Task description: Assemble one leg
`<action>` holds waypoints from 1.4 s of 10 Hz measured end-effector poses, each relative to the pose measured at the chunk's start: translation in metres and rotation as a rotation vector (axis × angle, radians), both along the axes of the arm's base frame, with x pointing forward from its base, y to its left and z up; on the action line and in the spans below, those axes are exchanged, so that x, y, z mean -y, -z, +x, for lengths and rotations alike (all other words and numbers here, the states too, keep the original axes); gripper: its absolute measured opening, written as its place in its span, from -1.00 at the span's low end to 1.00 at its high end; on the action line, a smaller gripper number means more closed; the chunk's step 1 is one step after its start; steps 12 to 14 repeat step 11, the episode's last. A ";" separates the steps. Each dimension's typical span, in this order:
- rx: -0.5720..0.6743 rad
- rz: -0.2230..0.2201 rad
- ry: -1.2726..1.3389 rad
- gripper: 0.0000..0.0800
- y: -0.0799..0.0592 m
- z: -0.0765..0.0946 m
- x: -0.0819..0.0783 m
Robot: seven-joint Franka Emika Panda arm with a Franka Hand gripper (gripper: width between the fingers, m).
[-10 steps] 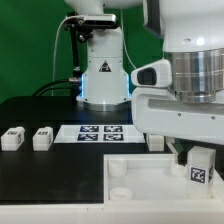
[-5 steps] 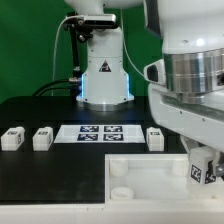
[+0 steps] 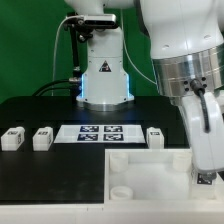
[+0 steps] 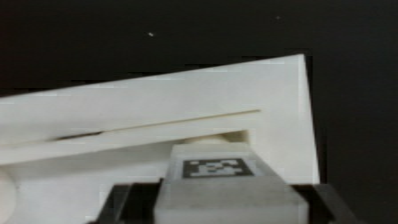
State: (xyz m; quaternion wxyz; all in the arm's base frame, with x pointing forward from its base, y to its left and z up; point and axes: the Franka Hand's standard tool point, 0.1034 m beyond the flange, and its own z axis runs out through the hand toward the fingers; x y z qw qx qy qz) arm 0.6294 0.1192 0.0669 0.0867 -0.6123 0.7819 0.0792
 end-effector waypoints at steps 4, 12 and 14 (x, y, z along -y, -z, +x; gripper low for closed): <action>-0.013 0.001 0.050 0.37 0.001 -0.001 0.000; 0.004 0.017 0.037 0.62 -0.020 -0.017 -0.005; 0.004 0.017 0.037 0.62 -0.020 -0.017 -0.005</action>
Offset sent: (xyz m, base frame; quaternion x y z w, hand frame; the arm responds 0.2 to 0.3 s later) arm 0.0000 0.0000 0.0000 0.0000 0.0000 0.0000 1.0000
